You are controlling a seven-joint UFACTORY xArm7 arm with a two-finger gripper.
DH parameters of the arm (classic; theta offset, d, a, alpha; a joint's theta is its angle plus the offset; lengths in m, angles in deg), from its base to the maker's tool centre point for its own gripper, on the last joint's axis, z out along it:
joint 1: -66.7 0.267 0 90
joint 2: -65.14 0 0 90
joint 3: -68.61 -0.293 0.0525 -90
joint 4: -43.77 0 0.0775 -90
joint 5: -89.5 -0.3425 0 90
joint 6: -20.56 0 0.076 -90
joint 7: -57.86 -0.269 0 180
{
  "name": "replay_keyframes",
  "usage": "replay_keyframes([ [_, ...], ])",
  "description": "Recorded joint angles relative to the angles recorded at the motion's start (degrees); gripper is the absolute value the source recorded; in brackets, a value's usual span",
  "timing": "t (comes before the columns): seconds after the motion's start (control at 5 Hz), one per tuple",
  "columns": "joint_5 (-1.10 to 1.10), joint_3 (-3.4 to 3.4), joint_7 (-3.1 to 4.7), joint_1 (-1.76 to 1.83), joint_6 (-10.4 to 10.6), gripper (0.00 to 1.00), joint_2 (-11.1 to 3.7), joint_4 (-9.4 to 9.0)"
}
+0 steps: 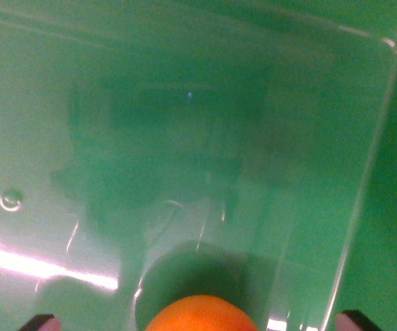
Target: Pick fruit
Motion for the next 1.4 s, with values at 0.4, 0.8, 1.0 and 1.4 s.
replay_keyframes([
  [0.4, 0.55, 0.35, 0.57, -0.22, 1.86, 0.00, -0.34, -1.77],
  [0.8, 1.06, 0.69, 1.11, -0.42, 3.62, 0.00, -0.67, -3.44],
  [1.0, 1.06, 0.69, 1.11, -0.42, 3.62, 0.00, -0.67, -3.44],
  [1.4, 1.51, 0.97, 1.58, -0.60, 5.14, 0.00, -0.95, -4.88],
])
